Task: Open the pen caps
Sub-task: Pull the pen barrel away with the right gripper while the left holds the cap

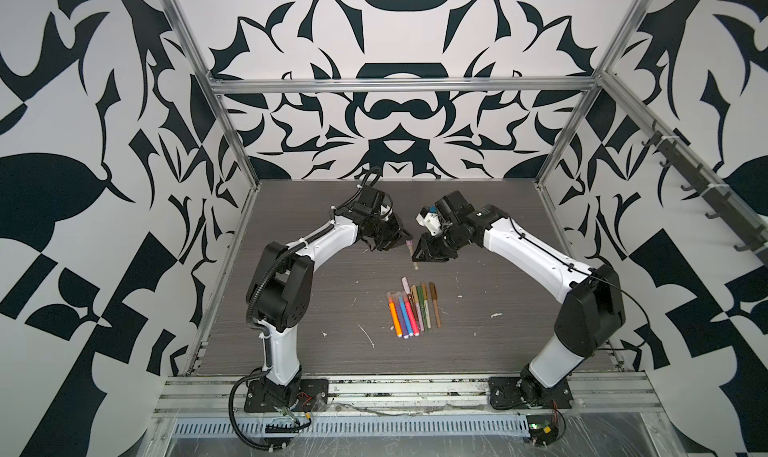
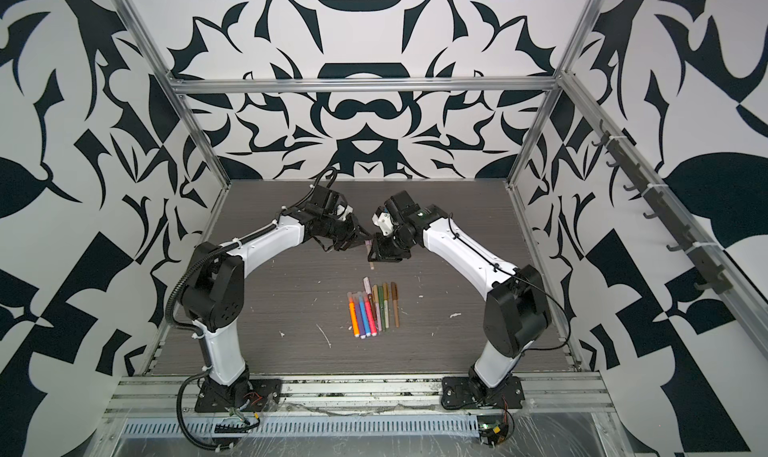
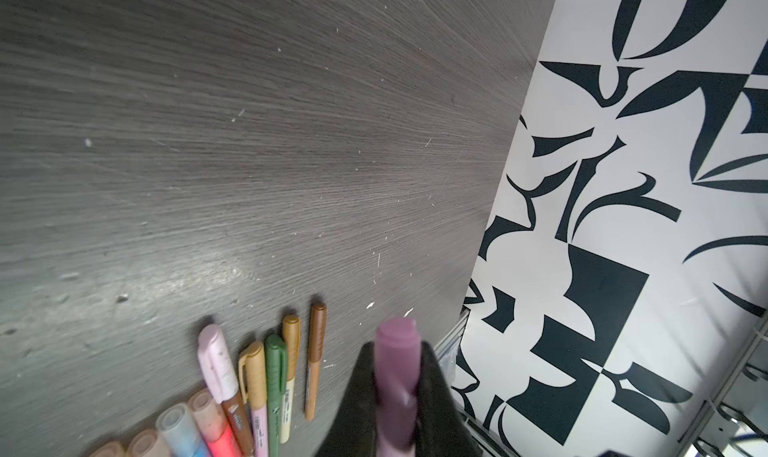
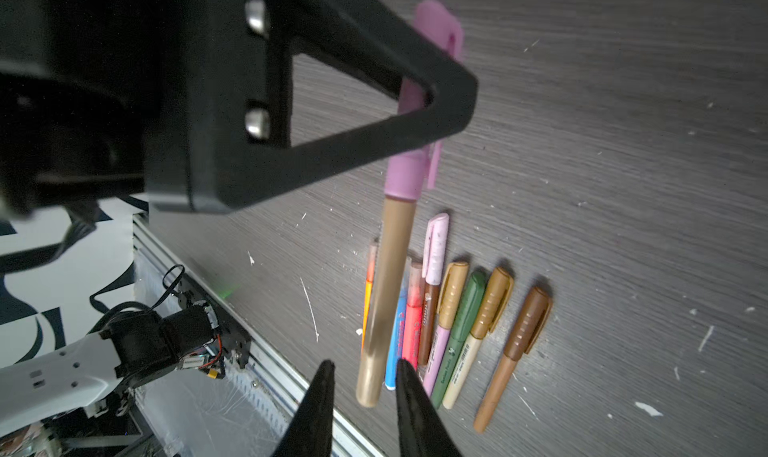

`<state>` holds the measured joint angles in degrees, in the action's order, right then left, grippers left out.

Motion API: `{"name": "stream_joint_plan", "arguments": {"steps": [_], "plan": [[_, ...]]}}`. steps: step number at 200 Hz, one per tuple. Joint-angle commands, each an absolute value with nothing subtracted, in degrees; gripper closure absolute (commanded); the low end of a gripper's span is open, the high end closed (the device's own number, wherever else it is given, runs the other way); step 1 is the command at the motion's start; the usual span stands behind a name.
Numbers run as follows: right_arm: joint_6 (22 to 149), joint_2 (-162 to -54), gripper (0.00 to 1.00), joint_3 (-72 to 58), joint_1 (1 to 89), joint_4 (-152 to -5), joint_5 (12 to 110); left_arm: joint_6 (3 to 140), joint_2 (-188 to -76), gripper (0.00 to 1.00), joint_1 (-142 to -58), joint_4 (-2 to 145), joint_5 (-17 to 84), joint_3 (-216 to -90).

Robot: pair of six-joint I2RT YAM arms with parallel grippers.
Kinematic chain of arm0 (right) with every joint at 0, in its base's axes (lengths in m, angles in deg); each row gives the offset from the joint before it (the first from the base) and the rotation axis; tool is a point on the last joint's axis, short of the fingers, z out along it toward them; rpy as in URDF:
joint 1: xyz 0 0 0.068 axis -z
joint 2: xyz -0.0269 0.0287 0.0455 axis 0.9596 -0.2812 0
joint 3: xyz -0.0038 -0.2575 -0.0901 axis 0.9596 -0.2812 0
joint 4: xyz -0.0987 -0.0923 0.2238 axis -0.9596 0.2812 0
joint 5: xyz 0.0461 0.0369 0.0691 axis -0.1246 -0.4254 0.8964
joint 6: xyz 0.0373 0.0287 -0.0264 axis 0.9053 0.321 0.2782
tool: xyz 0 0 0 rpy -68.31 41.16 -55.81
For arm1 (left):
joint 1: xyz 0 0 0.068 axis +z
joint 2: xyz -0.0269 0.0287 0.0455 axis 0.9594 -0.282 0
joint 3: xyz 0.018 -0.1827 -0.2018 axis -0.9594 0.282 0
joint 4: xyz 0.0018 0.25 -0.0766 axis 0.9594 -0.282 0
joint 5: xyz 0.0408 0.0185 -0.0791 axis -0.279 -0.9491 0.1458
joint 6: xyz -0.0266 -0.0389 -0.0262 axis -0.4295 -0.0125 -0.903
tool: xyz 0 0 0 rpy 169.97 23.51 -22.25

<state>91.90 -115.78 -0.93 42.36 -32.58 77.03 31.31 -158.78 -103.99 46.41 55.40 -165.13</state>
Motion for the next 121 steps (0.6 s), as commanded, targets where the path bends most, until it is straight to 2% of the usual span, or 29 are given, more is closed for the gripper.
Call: {"name": "stream_joint_plan", "arguments": {"steps": [1,121], "plan": [[93.22,-116.87,0.73,1.35,42.61,-33.81,74.48,32.11,-156.53,1.0,-104.07,42.42,53.59,-167.51],[95.24,-120.25,0.76,1.76,41.65,-35.48,76.8,30.6,-156.75,1.0,-104.03,43.91,56.15,-167.53]]}}
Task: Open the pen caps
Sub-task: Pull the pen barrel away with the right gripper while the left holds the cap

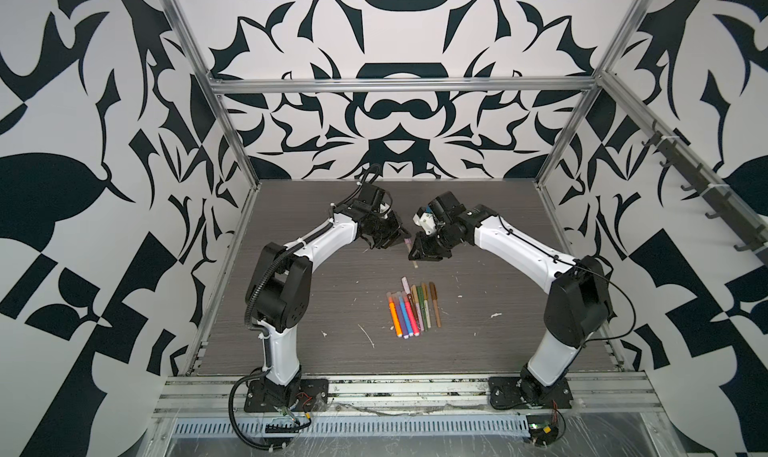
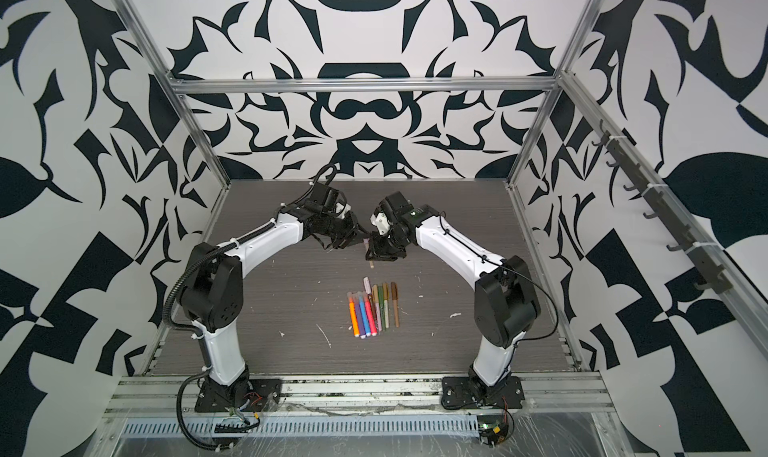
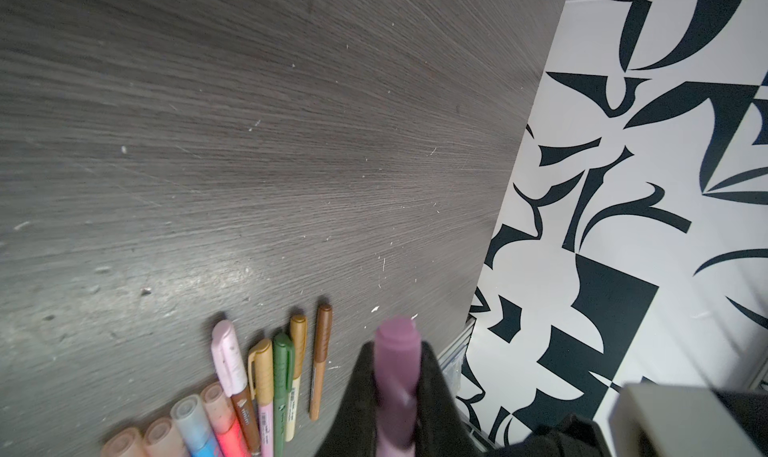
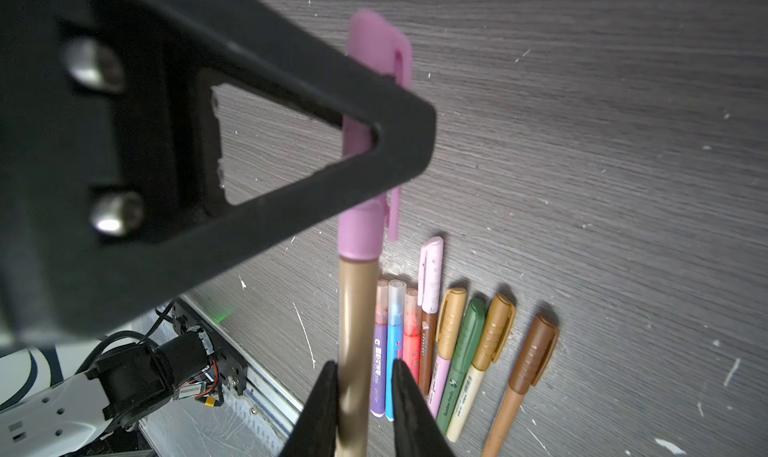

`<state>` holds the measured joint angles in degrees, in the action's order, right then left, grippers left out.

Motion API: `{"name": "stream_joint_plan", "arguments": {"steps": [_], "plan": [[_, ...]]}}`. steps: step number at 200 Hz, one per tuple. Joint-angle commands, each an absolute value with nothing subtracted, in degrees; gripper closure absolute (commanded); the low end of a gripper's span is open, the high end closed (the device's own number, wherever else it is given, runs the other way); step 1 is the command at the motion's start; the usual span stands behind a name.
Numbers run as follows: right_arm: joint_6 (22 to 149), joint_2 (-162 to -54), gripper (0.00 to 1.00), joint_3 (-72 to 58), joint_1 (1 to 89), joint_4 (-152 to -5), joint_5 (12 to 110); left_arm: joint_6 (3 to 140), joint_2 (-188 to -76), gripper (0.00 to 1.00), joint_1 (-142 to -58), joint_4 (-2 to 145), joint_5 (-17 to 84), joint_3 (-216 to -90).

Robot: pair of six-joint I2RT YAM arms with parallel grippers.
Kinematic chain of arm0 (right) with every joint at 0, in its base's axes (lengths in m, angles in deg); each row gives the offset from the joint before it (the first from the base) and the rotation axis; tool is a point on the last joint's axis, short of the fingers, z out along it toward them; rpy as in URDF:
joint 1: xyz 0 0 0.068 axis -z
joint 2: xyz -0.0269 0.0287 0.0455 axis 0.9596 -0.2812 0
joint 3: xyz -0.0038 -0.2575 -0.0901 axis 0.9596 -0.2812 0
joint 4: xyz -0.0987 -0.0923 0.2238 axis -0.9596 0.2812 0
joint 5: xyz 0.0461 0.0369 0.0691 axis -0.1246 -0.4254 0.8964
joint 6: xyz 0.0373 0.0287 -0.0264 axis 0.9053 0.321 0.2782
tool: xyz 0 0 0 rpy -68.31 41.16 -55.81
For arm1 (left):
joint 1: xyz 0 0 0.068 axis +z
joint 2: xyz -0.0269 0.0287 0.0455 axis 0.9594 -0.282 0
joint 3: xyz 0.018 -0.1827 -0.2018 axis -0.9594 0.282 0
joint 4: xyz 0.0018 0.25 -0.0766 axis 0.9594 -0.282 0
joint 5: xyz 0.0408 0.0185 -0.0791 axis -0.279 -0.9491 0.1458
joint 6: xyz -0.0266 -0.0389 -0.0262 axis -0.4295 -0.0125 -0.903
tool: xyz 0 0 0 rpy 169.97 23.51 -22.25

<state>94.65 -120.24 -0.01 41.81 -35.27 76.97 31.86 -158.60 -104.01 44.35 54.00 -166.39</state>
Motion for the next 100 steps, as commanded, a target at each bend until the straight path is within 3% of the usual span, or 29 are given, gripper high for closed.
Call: {"name": "stream_joint_plan", "arguments": {"steps": [1,19,34,62,100], "plan": [[95.23,-120.24,0.76,1.76,41.62,-35.43,76.84,30.57,-156.78,1.0,-104.03,44.0,56.17,-167.52],[95.22,-120.41,0.78,1.68,41.62,-35.06,76.94,30.47,-156.56,1.0,-104.03,44.27,56.16,-167.36],[95.26,-120.41,1.0,1.34,41.54,-34.8,77.05,30.68,-156.77,1.0,-103.75,44.74,55.76,-167.61],[94.95,-118.52,1.0,-1.78,40.25,-33.73,76.57,34.33,-160.91,1.0,-98.8,42.42,54.28,-173.37],[100.01,-108.26,1.0,-16.29,34.91,-38.27,73.1,42.09,-171.39,1.0,-92.08,30.77,48.66,-192.48]]}}
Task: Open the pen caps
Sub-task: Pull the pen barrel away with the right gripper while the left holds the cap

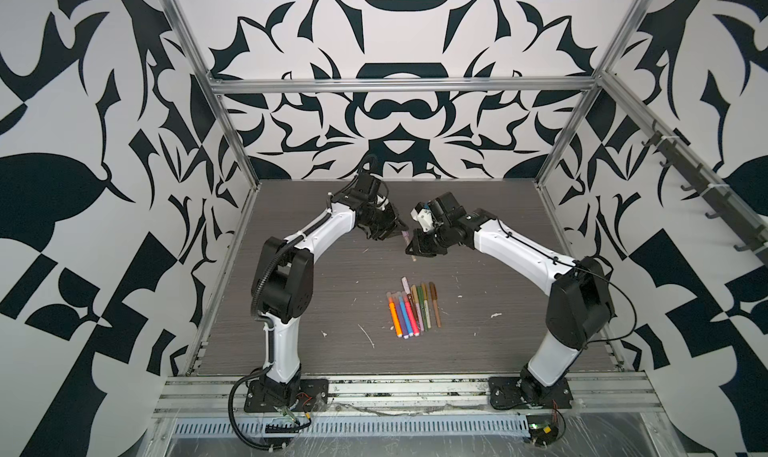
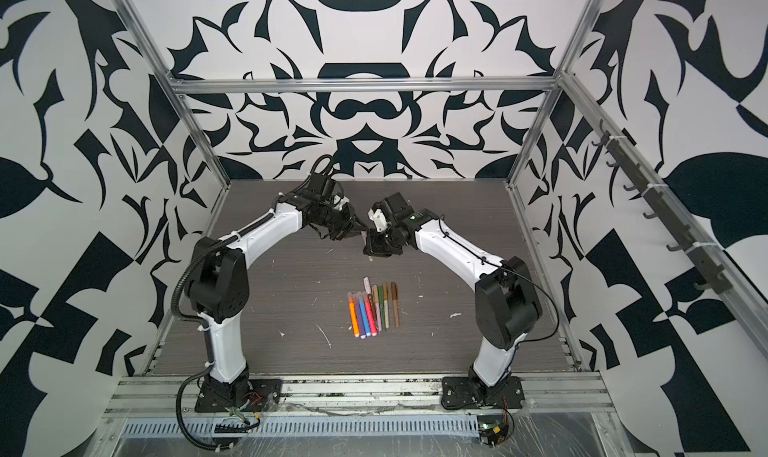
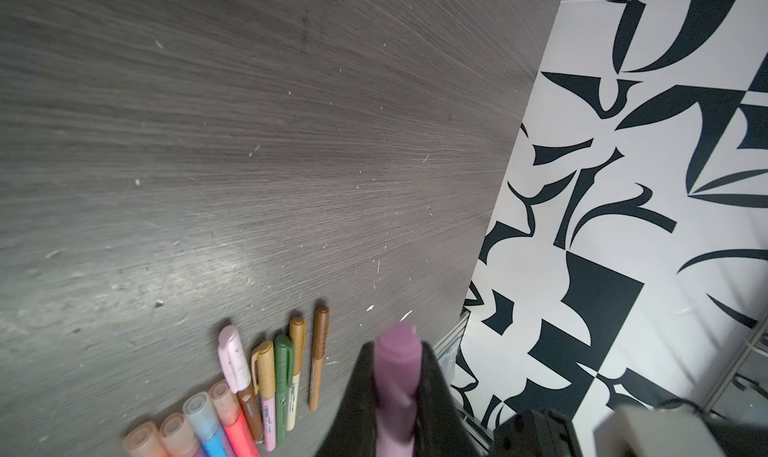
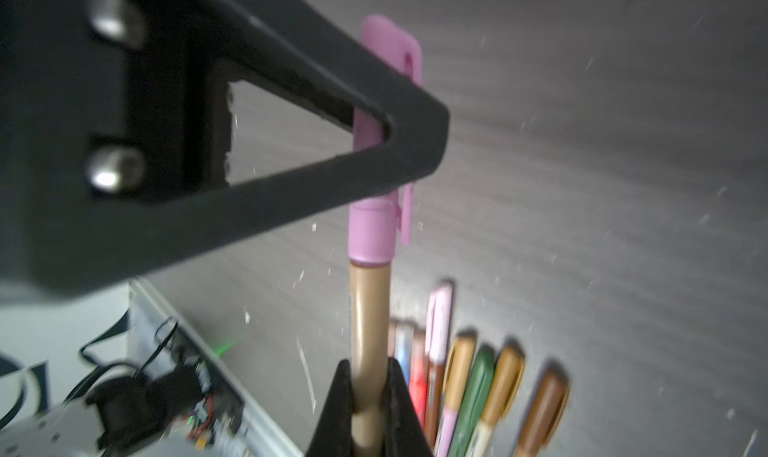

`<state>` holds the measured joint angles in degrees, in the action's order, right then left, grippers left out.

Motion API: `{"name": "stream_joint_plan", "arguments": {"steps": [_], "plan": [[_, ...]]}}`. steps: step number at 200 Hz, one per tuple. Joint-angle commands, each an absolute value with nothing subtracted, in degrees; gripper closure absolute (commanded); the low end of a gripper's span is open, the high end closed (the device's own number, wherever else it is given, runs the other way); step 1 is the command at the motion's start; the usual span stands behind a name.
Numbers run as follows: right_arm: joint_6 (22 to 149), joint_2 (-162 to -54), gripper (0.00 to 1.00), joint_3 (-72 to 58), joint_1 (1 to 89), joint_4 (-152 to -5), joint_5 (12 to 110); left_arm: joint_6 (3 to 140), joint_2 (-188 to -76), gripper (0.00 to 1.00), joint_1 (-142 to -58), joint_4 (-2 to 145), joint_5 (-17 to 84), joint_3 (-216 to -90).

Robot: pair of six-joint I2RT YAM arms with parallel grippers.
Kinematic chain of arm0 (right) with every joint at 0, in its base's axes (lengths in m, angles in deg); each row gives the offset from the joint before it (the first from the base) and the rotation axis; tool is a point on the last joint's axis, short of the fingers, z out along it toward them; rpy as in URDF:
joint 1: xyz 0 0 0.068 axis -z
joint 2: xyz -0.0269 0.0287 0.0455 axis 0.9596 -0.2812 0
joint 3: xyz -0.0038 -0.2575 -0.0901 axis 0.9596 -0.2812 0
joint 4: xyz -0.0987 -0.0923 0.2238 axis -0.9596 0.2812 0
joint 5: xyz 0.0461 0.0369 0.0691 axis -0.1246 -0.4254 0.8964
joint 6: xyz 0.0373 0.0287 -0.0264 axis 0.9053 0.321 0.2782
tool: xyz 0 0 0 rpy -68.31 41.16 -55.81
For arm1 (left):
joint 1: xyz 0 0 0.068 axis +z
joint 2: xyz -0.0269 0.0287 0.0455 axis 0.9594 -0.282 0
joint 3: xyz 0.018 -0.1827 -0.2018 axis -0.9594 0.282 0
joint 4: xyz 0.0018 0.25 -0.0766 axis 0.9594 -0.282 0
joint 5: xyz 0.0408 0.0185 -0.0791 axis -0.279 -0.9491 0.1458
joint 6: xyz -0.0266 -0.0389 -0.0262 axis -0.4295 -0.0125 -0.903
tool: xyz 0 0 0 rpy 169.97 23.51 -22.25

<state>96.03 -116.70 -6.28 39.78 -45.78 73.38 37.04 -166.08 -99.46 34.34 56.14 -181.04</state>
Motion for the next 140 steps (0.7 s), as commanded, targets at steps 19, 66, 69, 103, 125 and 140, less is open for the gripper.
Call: {"name": "stream_joint_plan", "arguments": {"steps": [19,66,69,103,125,140], "plan": [[104.8,-103.16,1.0,-23.19,34.38,-42.65,72.26,42.31,-174.55,1.0,-90.68,28.88,49.0,-197.84],[104.46,-101.28,1.0,-22.5,34.54,-41.35,68.44,46.42,-174.19,1.0,-90.5,25.75,44.36,-196.16],[104.06,-101.5,1.0,-21.89,34.6,-40.83,68.13,47.26,-173.98,1.0,-90.57,25.01,43.56,-195.62],[101.59,-102.56,1.0,-18.45,35.65,-38.45,66.19,54.99,-172.62,1.0,-90.58,18.28,35.83,-188.67],[101.55,-103.33,1.0,-18.29,38.14,-38.39,66.22,59.02,-173.83,1.0,-91.24,13.59,31.19,-186.79],[101.25,-103.78,1.0,-17.97,40.21,-38.07,66.67,61.45,-175.36,1.0,-92.38,10.12,27.47,-187.07]]}}
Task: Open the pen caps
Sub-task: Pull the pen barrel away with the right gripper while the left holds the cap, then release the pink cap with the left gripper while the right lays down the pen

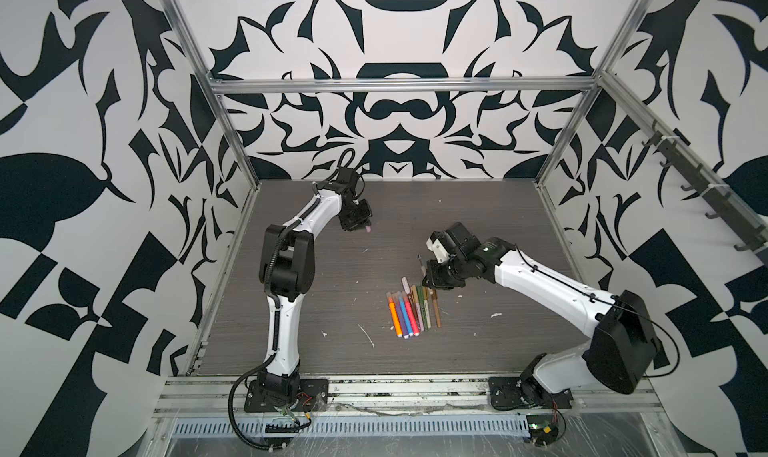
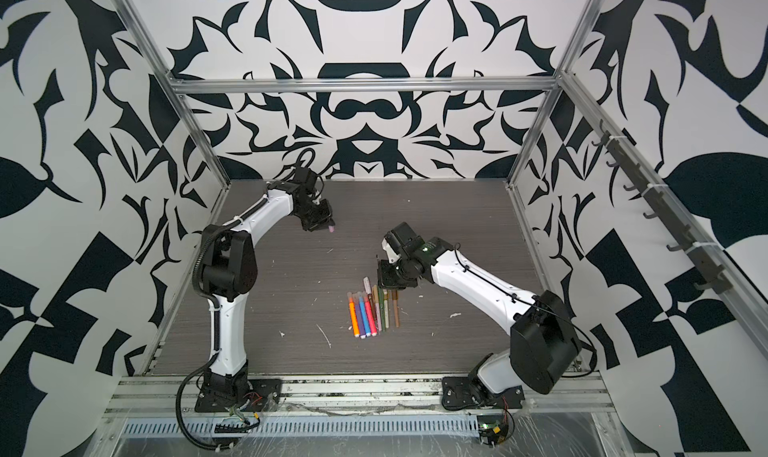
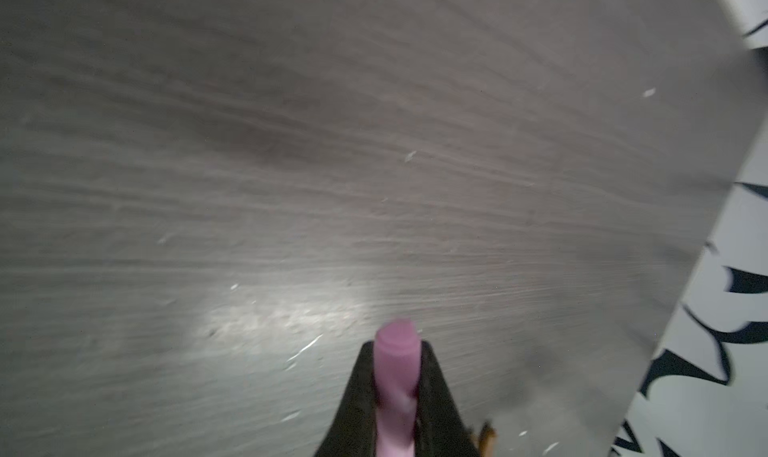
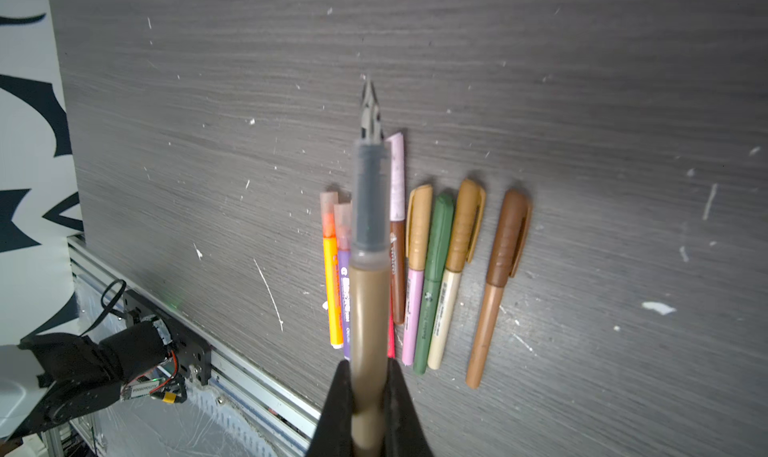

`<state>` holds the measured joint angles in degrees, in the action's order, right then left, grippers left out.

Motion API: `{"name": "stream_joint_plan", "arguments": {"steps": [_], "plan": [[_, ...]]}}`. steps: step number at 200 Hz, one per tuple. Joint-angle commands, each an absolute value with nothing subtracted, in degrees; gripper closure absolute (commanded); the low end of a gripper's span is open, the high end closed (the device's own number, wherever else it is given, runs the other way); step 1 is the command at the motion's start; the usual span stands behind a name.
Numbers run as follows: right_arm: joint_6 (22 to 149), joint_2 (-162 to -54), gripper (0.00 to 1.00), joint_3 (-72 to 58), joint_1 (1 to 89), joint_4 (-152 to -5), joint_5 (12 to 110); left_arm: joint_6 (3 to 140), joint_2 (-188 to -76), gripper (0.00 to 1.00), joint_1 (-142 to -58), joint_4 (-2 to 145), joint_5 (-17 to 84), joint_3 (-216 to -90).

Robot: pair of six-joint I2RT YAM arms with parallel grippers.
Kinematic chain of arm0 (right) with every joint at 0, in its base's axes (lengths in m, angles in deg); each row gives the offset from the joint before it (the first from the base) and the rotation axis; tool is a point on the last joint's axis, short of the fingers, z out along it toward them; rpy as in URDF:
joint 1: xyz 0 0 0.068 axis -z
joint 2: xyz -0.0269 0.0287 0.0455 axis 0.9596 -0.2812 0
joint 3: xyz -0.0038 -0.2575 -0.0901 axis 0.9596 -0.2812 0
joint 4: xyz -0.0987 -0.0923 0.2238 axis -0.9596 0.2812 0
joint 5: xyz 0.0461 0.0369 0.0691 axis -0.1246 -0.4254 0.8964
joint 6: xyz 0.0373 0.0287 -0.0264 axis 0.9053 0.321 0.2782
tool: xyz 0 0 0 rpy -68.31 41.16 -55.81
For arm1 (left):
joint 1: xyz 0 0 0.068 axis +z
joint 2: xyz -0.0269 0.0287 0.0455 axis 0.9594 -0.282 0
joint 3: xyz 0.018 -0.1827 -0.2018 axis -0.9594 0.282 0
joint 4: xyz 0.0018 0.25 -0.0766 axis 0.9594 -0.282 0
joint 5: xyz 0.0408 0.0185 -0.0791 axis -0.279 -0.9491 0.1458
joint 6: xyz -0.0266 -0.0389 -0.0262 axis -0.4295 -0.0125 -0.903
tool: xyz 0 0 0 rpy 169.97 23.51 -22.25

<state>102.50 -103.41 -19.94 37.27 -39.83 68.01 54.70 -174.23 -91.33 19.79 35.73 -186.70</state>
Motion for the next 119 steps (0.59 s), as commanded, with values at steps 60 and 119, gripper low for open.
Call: {"name": "stream_joint_plan", "arguments": {"steps": [60,119], "plan": [[96.88,-107.25,1.0,-13.77,49.47,-33.54,65.16,65.91,-180.09,1.0,-96.13,4.73,19.97,-188.26],[85.44,-112.32,1.0,-8.81,54.85,-32.2,56.15,66.05,-181.02,0.95,-96.2,8.82,24.05,-186.51]]}}
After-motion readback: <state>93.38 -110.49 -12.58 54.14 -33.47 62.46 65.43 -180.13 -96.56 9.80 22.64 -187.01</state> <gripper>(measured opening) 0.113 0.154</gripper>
